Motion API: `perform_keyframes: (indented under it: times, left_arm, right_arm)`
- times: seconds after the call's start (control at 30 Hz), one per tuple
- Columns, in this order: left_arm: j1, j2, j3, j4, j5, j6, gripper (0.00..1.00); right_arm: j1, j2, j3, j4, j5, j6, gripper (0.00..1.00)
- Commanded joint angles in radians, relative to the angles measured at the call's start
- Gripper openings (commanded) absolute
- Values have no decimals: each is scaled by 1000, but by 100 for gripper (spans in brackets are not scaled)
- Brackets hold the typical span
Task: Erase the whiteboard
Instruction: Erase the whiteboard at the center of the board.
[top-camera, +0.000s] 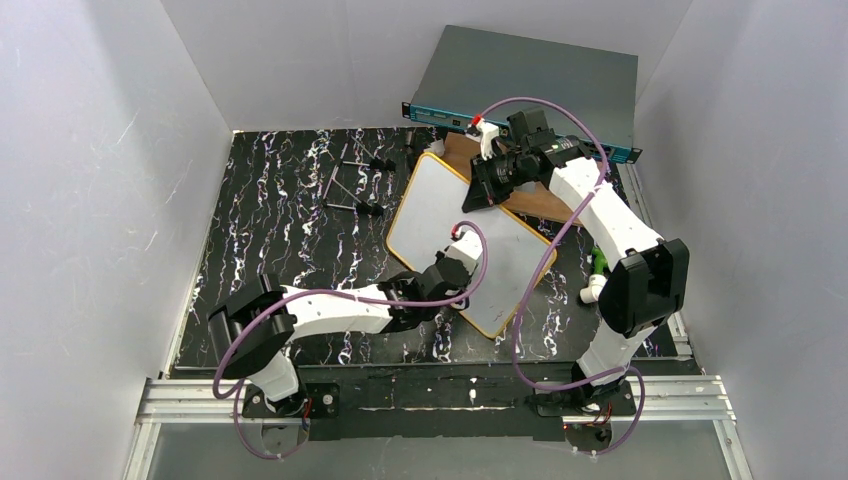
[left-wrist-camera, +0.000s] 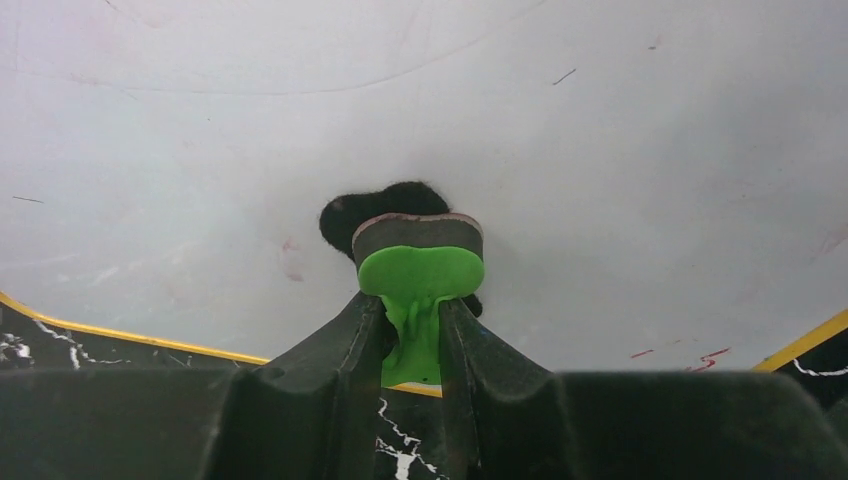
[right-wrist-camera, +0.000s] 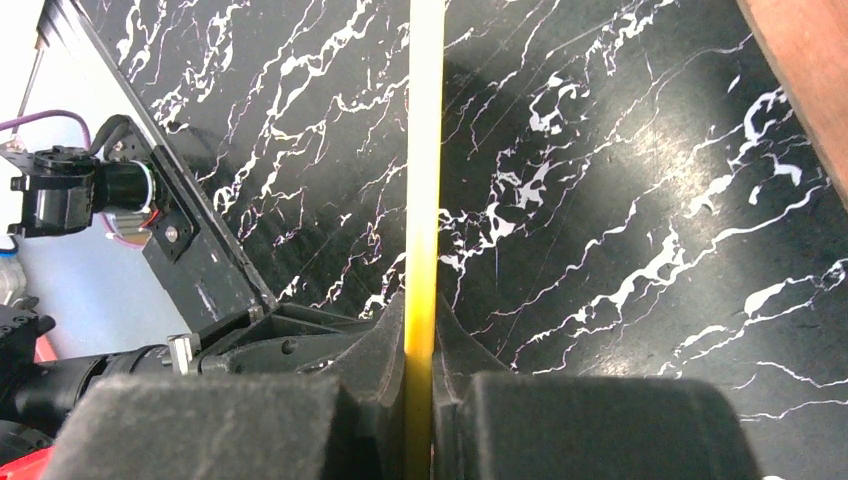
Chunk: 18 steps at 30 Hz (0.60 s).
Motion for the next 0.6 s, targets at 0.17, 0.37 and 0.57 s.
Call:
perform_keyframes:
  times: [0.17,0.37,0.57]
  left_arm:
    - [-67,11,-75,207,208,105,0]
    - [-170,112,37,141,222,100,0]
    - [-227,191,114,75,216,56,0]
  right_arm:
    - [41,-13,-30,20,-52,4,1]
    - [41,-14,-30,19,-51,7,1]
    - [41,-20,-33,22,-53,10,1]
